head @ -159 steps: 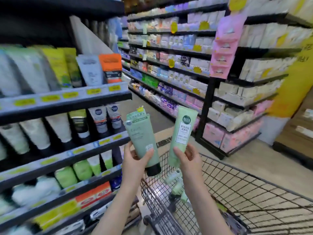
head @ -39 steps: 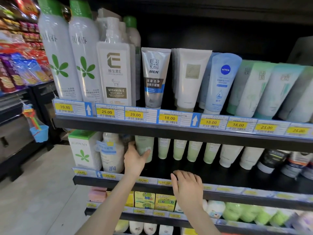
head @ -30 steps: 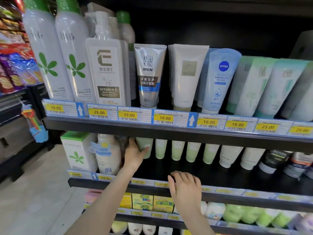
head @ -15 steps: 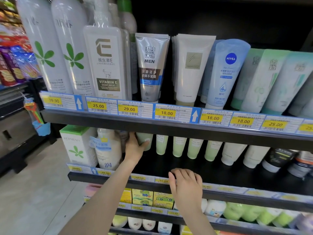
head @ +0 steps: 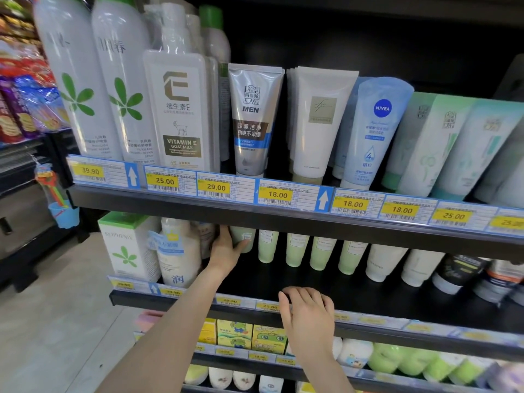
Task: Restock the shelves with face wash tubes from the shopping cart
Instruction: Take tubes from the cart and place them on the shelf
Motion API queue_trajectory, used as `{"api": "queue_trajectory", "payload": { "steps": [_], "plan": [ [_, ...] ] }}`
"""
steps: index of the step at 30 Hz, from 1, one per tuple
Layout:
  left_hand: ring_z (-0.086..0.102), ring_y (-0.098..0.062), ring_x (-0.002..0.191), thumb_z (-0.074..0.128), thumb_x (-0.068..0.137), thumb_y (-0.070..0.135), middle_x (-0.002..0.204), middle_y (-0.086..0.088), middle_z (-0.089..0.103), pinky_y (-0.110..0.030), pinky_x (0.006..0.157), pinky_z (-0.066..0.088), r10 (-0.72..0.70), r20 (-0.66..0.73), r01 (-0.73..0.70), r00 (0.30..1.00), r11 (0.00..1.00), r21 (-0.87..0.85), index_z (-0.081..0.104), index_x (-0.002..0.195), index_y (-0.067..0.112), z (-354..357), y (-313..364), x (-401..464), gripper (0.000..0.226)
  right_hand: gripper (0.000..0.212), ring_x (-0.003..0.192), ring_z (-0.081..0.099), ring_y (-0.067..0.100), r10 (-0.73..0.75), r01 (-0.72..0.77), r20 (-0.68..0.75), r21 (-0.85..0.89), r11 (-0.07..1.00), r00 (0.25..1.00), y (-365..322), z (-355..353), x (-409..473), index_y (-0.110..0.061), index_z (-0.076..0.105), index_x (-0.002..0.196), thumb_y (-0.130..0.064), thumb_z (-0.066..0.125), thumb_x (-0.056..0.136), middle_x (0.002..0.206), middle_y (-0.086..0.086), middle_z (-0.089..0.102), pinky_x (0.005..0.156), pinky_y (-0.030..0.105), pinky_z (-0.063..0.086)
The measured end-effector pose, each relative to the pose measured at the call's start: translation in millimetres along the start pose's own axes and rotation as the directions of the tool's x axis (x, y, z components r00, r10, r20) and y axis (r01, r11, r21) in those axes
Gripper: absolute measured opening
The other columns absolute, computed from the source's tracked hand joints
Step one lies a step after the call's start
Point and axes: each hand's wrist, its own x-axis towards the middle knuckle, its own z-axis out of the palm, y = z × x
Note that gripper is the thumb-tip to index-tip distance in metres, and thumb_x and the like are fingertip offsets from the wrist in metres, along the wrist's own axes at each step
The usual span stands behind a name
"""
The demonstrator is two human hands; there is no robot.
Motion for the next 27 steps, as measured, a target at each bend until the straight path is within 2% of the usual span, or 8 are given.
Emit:
{"api": "queue_trajectory", "payload": {
  "steps": [3, 8, 11, 14, 17, 20, 22, 27],
  "plan": [
    [0.047, -0.032, 0.125, 0.056, 0.092, 0.021, 0.136, -0.016, 0.049, -0.033, 0.101, 0.037, -0.061, 0.016, 0.061, 0.998, 0.997, 0.037, 0.021, 0.141, 0.006, -2, -2, -3, 0.062, 0.070, 0.074, 0.065, 0.012, 0.026, -0.025, 0.084, -0.004, 1.000, 0.996, -3, -5, 1, -0.029, 0.072, 0.077, -0.046, 0.008, 0.099, 0.074, -0.012, 0.070, 0.077, 0.028, 0.032],
    [0.053, -0.034, 0.118, 0.060, 0.089, 0.017, 0.131, -0.019, 0.053, -0.037, 0.096, 0.044, -0.097, 0.003, 0.096, 0.995, 0.989, 0.114, 0.028, 0.138, 0.003, -8, -3, -20, 0.060, 0.067, 0.064, 0.064, 0.010, 0.055, -0.053, 0.132, -0.020, 0.998, 0.990, -5, -11, 3, -0.029, 0.071, 0.073, -0.046, 0.011, 0.098, 0.065, -0.012, 0.067, 0.066, 0.027, 0.049],
    [0.055, -0.032, 0.113, 0.058, 0.089, 0.019, 0.126, -0.017, 0.054, -0.038, 0.094, 0.046, -0.036, 0.039, 0.027, 0.999, 0.974, 0.226, 0.036, 0.132, 0.004, -12, 2, -38, 0.050, 0.045, 0.058, 0.064, 0.011, 0.066, -0.063, 0.182, -0.021, 0.998, 0.981, -5, -20, 7, -0.025, 0.071, 0.074, -0.045, 0.033, 0.088, 0.061, -0.007, 0.066, 0.054, 0.027, 0.049],
    [0.055, -0.029, 0.112, 0.052, 0.092, 0.024, 0.125, -0.011, 0.053, -0.037, 0.090, 0.046, 0.069, 0.108, -0.108, 0.992, 0.905, 0.413, 0.043, 0.128, 0.010, -17, 13, -60, 0.039, 0.023, 0.057, 0.063, 0.016, 0.059, -0.052, 0.181, -0.040, 0.998, 0.982, 0, -33, 11, -0.019, 0.071, 0.079, -0.040, 0.061, 0.079, 0.064, -0.004, 0.065, 0.045, 0.029, 0.048],
    [0.051, -0.024, 0.115, 0.047, 0.095, 0.030, 0.125, -0.005, 0.054, -0.035, 0.089, 0.045, 0.173, 0.172, -0.240, 0.970, 0.796, 0.556, 0.048, 0.128, 0.016, -21, 25, -87, 0.036, 0.028, 0.061, 0.065, 0.023, 0.081, -0.070, 0.222, -0.056, 0.996, 0.972, 8, -52, 7, -0.015, 0.071, 0.084, -0.030, 0.084, 0.064, 0.068, 0.001, 0.066, 0.048, 0.032, 0.050],
    [0.048, -0.021, 0.114, 0.043, 0.095, 0.035, 0.122, -0.001, 0.056, -0.034, 0.088, 0.042, 0.267, 0.234, -0.355, 0.935, 0.686, 0.635, 0.050, 0.125, 0.020, -20, 40, -114, 0.035, 0.032, 0.091, 0.064, 0.030, 0.158, -0.146, 0.253, -0.063, 0.987, 0.955, 16, -79, -5, -0.011, 0.065, 0.109, -0.030, 0.067, 0.083, 0.095, 0.007, 0.068, 0.072, 0.040, 0.050],
    [0.048, -0.021, 0.114, 0.043, 0.095, 0.037, 0.120, 0.000, 0.056, -0.034, 0.088, 0.040, 0.317, 0.283, -0.424, 0.905, 0.642, 0.639, 0.051, 0.125, 0.020, -14, 52, -130, 0.035, 0.038, 0.110, 0.056, 0.028, 0.184, -0.165, 0.251, -0.095, 0.982, 0.950, 27, -94, -16, -0.015, 0.054, 0.125, -0.033, 0.051, 0.092, 0.114, 0.005, 0.062, 0.086, 0.039, 0.045],
    [0.046, -0.022, 0.114, 0.039, 0.095, 0.036, 0.118, -0.001, 0.055, -0.035, 0.089, 0.037, 0.418, 0.443, -0.608, 0.793, 0.512, 0.606, 0.049, 0.125, 0.021, 23, 85, -165, 0.035, 0.039, 0.121, 0.046, 0.021, 0.304, -0.256, 0.245, -0.209, 0.944, 0.921, 64, -136, -48, -0.020, 0.042, 0.133, -0.034, 0.038, 0.097, 0.129, -0.001, 0.051, 0.093, 0.034, 0.039]
  ]
}}
